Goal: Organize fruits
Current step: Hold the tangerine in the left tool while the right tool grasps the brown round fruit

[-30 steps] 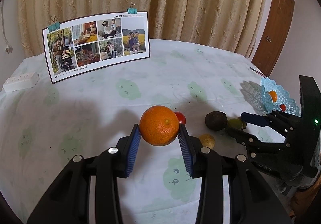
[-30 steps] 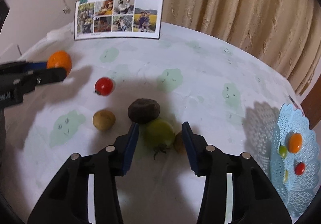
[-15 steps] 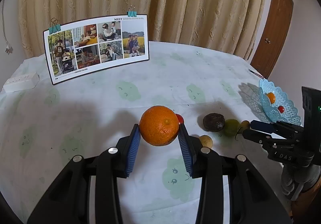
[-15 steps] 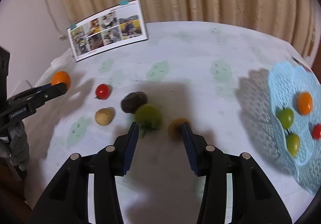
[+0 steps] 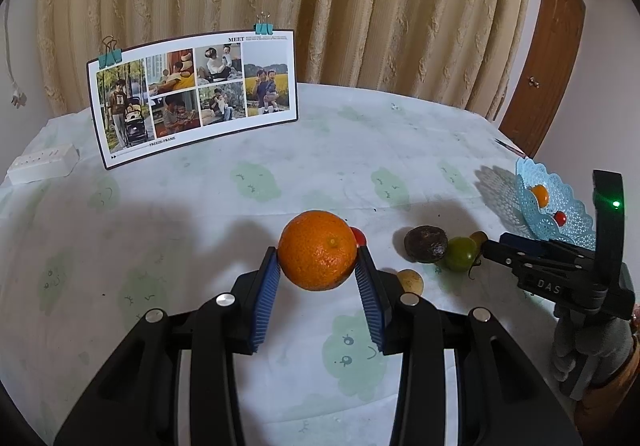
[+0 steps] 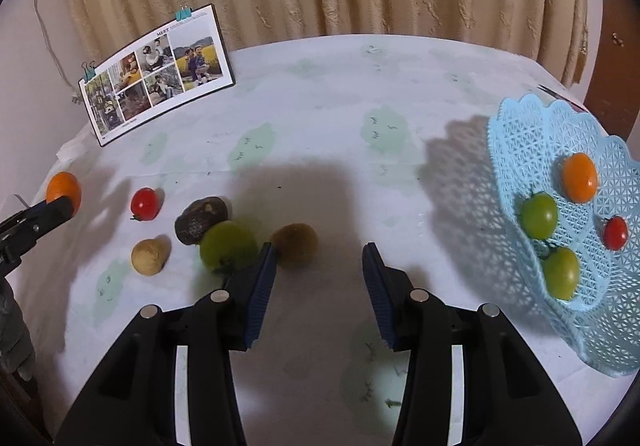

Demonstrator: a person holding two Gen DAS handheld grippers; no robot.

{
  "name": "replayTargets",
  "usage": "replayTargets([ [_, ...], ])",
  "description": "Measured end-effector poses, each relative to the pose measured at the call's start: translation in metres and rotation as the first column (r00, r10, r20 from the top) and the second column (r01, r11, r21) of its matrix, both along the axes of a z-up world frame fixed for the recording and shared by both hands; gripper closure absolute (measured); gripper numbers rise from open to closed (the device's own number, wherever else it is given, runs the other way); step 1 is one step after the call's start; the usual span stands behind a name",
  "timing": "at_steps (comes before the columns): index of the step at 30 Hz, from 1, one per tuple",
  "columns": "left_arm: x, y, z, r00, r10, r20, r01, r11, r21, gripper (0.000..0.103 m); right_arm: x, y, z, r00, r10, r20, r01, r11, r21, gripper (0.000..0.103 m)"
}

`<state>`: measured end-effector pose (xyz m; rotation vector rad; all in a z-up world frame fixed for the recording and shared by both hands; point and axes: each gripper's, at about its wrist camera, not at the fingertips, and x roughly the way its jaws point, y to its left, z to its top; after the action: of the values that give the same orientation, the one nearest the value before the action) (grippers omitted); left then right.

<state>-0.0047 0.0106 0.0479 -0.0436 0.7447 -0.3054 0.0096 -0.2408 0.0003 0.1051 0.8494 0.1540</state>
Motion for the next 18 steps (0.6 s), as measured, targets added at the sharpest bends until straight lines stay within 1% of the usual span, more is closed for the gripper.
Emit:
replayTargets([
  [5, 0.000, 0.001, 0.000, 1.000, 0.003, -0.006, -0.003, 1.000, -0.001, 0.064, 0.009, 0.011, -0.002, 1.000, 0.022, -0.008, -0.022, 1.000, -0.014, 0.057],
  [9, 0.000, 0.001, 0.000, 1.000, 0.005, -0.005, -0.006, 1.000, -0.003, 0.064, 0.017, 0.012, -0.006, 0.999, 0.030, -0.034, -0.029, 0.999, 0.022, 0.057],
  [12, 0.001, 0.001, 0.000, 1.000, 0.009, -0.007, -0.009, 1.000, -0.003, 0.064, 0.018, 0.009, -0.007, 0.999, 0.027, -0.044, -0.024, 0.998, 0.058, 0.066],
  [13, 0.001, 0.001, -0.001, 1.000, 0.009, -0.009, -0.009, 1.000, -0.003, 0.064, 0.017, 0.009, -0.007, 0.998, 0.037, -0.044, -0.033, 0.997, 0.072, 0.074],
  [14, 0.001, 0.001, -0.001, 1.000, 0.009, -0.010, -0.009, 1.000, -0.002, 0.064, 0.016, 0.010, -0.007, 0.998, 0.047, -0.046, -0.044, 0.996, 0.083, 0.076],
  [18, 0.002, 0.001, -0.002, 1.000, 0.010, -0.012, -0.010, 1.000, 0.001, 0.064, 0.009, 0.014, -0.006, 0.998, 0.051, -0.040, -0.048, 0.996, 0.069, 0.076],
])
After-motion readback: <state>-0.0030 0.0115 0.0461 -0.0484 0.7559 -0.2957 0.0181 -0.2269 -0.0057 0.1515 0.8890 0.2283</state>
